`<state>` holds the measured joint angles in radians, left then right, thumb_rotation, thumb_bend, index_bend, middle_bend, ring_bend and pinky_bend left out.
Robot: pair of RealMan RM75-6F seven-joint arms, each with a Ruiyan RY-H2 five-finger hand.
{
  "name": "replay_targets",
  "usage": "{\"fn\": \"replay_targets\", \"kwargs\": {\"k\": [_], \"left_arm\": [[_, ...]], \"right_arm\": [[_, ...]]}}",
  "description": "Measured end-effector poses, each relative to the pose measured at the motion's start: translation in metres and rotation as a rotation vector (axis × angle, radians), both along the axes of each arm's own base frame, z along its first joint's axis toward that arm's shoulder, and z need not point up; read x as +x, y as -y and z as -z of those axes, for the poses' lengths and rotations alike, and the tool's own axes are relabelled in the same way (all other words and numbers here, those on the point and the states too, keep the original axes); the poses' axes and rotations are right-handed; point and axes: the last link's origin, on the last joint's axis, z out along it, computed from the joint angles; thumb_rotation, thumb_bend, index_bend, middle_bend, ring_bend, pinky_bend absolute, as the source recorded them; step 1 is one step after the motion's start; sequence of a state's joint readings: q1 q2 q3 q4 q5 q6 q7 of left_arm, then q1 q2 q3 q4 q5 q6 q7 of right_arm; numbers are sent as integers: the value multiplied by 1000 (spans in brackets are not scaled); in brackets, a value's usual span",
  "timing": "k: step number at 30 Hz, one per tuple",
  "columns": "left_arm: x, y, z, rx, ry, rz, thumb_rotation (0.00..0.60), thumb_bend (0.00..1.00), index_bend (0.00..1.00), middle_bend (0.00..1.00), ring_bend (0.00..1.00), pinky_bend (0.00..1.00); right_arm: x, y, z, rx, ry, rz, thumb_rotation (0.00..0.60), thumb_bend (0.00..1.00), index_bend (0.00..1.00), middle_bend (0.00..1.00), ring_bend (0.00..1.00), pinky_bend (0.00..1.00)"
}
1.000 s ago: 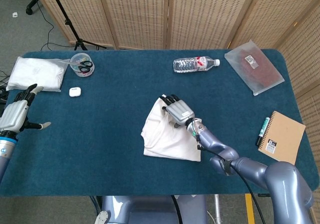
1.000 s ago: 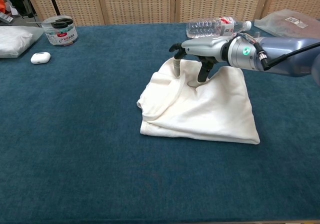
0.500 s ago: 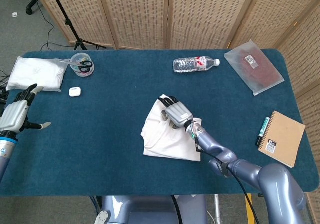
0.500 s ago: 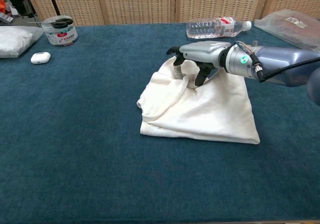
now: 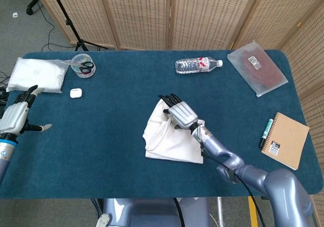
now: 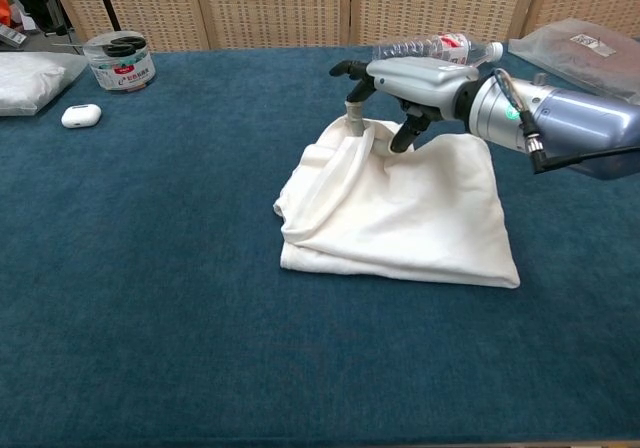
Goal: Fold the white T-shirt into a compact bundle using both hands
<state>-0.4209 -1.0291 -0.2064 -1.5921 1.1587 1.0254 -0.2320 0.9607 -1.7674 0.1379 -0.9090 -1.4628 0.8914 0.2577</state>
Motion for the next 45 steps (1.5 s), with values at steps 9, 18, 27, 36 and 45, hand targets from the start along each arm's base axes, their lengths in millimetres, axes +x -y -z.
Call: {"fn": "replay_targets", "kwargs": {"k": [9,18,27,36,45], "left_arm": [[1,1,2,-5,-3,4,600,0,0,0,0,0],[2,2,-1,0,5,6,600,0,0,0,0,0],[0,1,-3,-1,15,3,600,0,0,0,0,0],[-1,1,-3,-1,15,2,600,0,0,0,0,0],[-1,1,-3,1,13,1,600,0,0,0,0,0]], "right_arm": [[7,1,-8,-29,67,-8,600,814,703,0,0,0],[29,-3,15,-9,55,-49,600,814,703,0,0,0],[34,6,29,-34,8,-54,600,735,694,0,0,0],[30,9,38,-72,-106,-40,600,34,0,0,0,0],[38,1,19,-90,-34,22,600,87,0,0,0,0]]}}
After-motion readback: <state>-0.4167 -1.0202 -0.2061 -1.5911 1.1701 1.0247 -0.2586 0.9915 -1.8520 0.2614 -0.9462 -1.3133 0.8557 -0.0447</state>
